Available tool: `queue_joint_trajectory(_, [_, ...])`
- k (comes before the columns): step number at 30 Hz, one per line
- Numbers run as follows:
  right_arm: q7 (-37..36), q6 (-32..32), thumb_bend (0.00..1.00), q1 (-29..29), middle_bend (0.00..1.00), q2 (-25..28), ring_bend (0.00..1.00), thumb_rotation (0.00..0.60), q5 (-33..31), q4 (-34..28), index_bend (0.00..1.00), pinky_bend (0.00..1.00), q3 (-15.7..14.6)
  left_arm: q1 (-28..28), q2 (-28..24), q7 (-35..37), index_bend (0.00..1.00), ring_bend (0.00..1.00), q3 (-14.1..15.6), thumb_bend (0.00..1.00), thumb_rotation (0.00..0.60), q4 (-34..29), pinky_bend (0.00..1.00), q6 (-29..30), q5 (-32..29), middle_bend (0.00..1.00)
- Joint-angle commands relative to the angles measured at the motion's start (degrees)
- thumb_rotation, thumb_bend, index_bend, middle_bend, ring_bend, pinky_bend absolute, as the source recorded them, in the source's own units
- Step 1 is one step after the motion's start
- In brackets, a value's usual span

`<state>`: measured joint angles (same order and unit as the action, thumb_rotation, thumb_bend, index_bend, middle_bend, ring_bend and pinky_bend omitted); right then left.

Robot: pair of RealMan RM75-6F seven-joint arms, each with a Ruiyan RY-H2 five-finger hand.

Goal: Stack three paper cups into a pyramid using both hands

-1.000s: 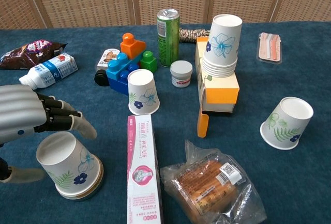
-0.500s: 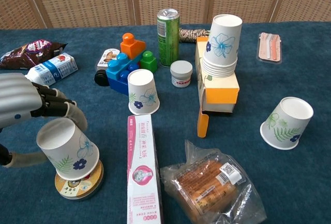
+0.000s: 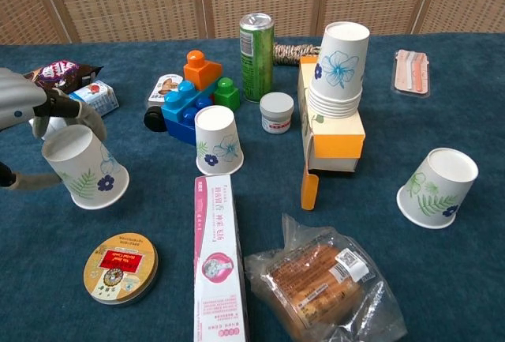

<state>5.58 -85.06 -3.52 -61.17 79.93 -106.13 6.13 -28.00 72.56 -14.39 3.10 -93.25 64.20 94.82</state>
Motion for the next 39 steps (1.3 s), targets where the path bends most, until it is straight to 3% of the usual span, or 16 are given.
queue_joint_trajectory(1, [0.1,0.0,0.05,0.0,0.0,-0.1,0.0,0.6,0.0,0.0,0.0,0.0,0.0,0.0,1.3,-0.1,0.33,0.36,-1.4,0.35,0.6,1.8,0.5,0.0,-1.9,0.39])
queue_joint_trajectory(13, [0.8,0.3,0.05,-0.2,0.0,-0.4,0.0,0.6,-0.1,0.2,0.0,0.0,-0.1,-1.6,7.4,-3.0,0.33,0.36,-5.3,0.35,0.6,3.9,0.5,-2.0,-8.6,0.39])
queue_joint_trajectory(39, [-0.1,0.5,0.05,-0.2,0.0,-0.1,0.0,0.6,-0.2,0.3,0.0,0.0,-0.1,-2.8,18.7,-11.2,0.34,0.36,-9.7,0.35,0.6,6.5,0.51,-1.2,-19.8,0.4])
